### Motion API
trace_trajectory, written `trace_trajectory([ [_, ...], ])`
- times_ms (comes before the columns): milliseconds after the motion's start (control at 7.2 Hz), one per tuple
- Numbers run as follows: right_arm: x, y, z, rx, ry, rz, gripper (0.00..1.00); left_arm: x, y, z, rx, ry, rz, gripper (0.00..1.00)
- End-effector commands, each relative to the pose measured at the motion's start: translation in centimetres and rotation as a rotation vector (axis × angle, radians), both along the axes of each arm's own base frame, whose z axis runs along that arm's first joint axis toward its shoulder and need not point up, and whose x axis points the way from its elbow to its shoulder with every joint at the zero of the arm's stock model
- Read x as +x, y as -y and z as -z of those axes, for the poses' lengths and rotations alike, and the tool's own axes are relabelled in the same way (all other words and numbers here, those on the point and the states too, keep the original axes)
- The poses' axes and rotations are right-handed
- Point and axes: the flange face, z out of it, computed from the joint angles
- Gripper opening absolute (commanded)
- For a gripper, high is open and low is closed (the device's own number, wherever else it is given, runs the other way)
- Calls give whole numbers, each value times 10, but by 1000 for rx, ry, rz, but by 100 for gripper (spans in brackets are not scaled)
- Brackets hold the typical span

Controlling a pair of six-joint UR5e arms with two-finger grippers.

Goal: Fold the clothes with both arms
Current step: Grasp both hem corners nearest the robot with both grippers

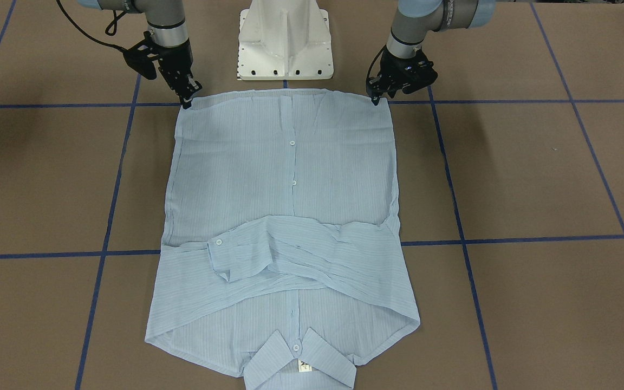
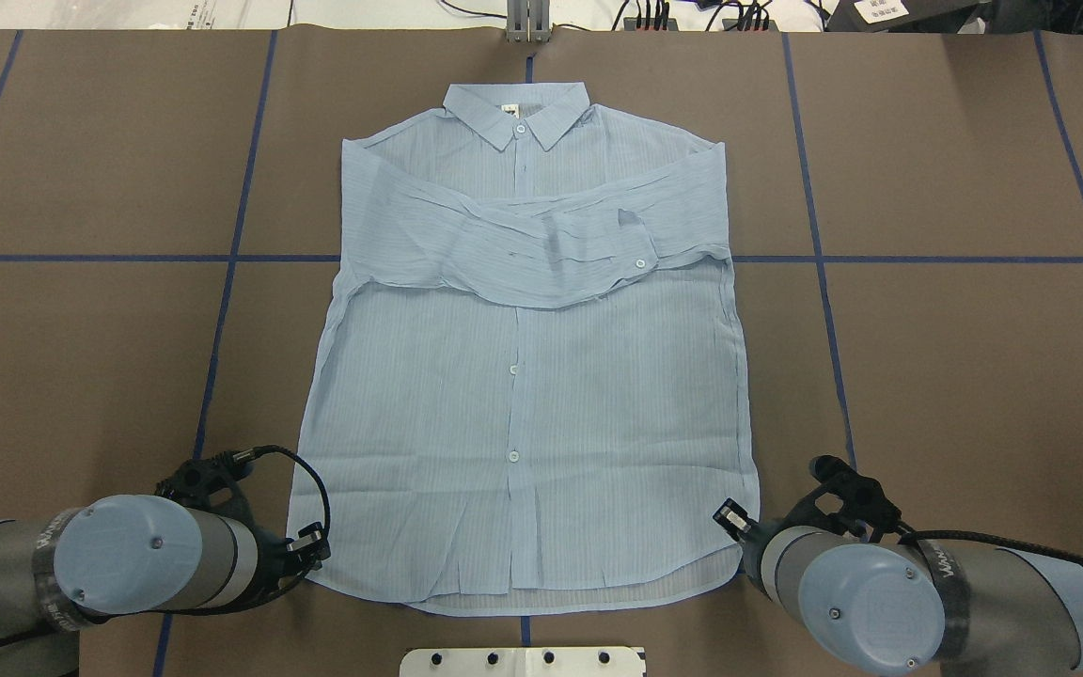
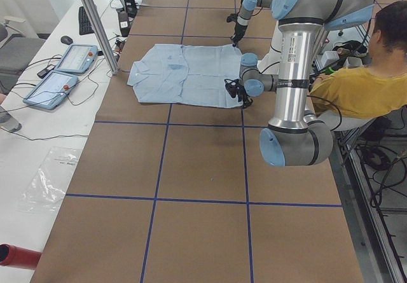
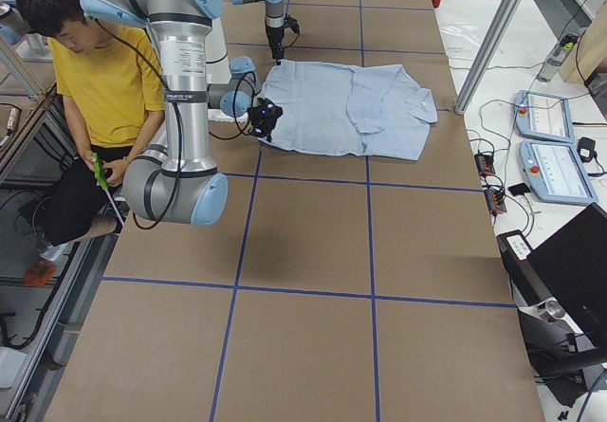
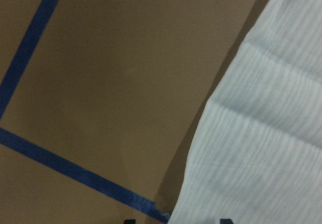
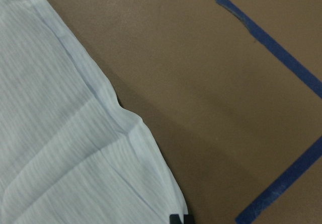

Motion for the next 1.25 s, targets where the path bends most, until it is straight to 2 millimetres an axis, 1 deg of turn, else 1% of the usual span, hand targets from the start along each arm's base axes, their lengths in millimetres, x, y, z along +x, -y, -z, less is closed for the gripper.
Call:
trace_trajectory([
  [0, 1, 0, -2, 0, -3, -1, 0, 1, 0, -2, 2, 3, 1, 44],
  [278, 2, 2, -2, 3, -4, -6, 0, 1, 0, 0, 1, 1, 2, 43],
  [416, 2, 2, -2, 3, -4, -6, 0, 0, 0, -1, 1, 2, 4, 18],
  [555, 2, 2, -2, 3, -5, -6, 0, 1, 0, 0, 1, 1, 2, 0],
  [972, 6, 4, -3, 1, -7, -11, 0, -5, 0, 8, 1, -18, 2, 0],
  [1111, 9, 4, -3, 1, -7, -13, 0, -16, -2, 28, 3, -60, 4, 0],
])
